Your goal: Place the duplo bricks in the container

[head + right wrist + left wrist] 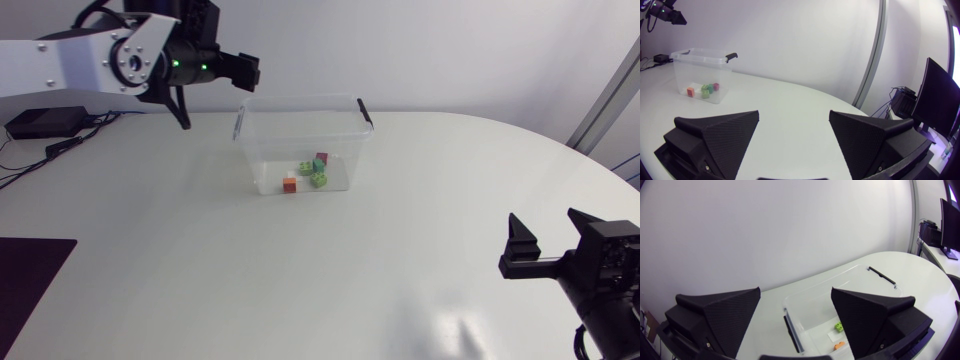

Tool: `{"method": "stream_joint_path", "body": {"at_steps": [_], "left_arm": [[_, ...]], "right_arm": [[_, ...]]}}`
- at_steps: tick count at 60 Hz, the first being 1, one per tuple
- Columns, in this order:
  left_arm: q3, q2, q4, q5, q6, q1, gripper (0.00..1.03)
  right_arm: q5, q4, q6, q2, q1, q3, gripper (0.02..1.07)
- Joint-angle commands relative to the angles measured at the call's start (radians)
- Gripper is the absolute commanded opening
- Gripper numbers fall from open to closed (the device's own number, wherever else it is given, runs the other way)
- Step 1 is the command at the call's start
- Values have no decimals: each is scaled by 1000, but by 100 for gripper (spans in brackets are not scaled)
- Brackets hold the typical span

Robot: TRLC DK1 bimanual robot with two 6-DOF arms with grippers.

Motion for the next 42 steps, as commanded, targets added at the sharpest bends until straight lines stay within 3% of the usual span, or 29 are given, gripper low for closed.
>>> {"method": "stream_joint_path", "body": {"at_steps": [1,25,42], "left_arm": [[-98,-104,35,-8,41,21,100],[-492,-511,139,-8,106,96,100],[-659,-705,142,7,138,136,100]], "right_arm": [[10,-13,-13,-39,-5,-26,103],[30,-171,-30,-267,-8,-55,103],[43,-207,-33,-318,-13,-61,103]]}}
